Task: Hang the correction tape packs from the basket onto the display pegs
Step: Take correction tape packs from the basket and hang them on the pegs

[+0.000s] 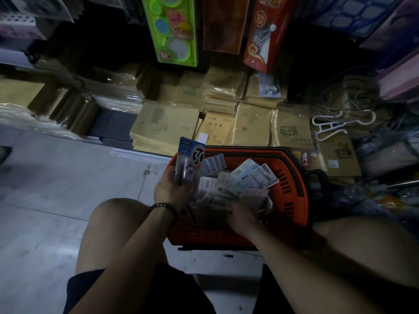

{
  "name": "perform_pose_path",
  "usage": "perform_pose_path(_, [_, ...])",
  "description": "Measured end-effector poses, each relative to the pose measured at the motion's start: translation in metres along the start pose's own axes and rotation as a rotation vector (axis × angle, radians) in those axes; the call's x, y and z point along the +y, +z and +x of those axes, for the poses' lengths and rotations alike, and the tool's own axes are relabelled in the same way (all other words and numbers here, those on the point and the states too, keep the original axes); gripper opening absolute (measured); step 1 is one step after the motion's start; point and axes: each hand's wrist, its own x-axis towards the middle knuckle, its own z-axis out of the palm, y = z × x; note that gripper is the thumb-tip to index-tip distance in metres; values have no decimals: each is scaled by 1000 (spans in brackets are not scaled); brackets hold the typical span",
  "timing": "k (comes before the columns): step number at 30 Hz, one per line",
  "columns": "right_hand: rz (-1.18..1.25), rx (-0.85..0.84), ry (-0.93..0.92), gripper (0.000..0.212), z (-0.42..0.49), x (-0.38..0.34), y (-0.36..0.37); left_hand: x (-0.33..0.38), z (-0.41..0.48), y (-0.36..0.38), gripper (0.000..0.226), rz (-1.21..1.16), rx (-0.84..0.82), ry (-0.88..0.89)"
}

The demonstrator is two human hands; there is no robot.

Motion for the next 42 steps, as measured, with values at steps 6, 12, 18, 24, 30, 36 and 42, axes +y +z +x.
perform_pose_path(6, [331, 357, 41, 8, -19, -3, -47, 11, -14, 3, 44, -131, 49, -35])
perform_pose_path(12, [580, 666, -137, 21, -64, -25, -87, 19, -33, -5, 35, -189, -13, 7])
perform_pose_path(18, [573, 831, -373, 14, -126, -72, -107, 70, -80, -13, 31, -607, -244, -5])
perform_pose_path(24, [365, 761, -595, 31, -153, -92, -118, 115, -110, -25, 38, -852, -286, 68])
perform_pose_path(30, [215, 661, -685, 44, -183, -101, -157, 143, -123, -41, 36, -856, -287, 253])
perform_pose_path(36, [-225, 764, -655, 88, -200, -108, -246, 168, -127, -67, 37, -815, -358, 222])
perform_pose_path(42, [-828, 773, -825, 103, -217, -129, -332, 204, -142, -96, 49, -777, -443, 299])
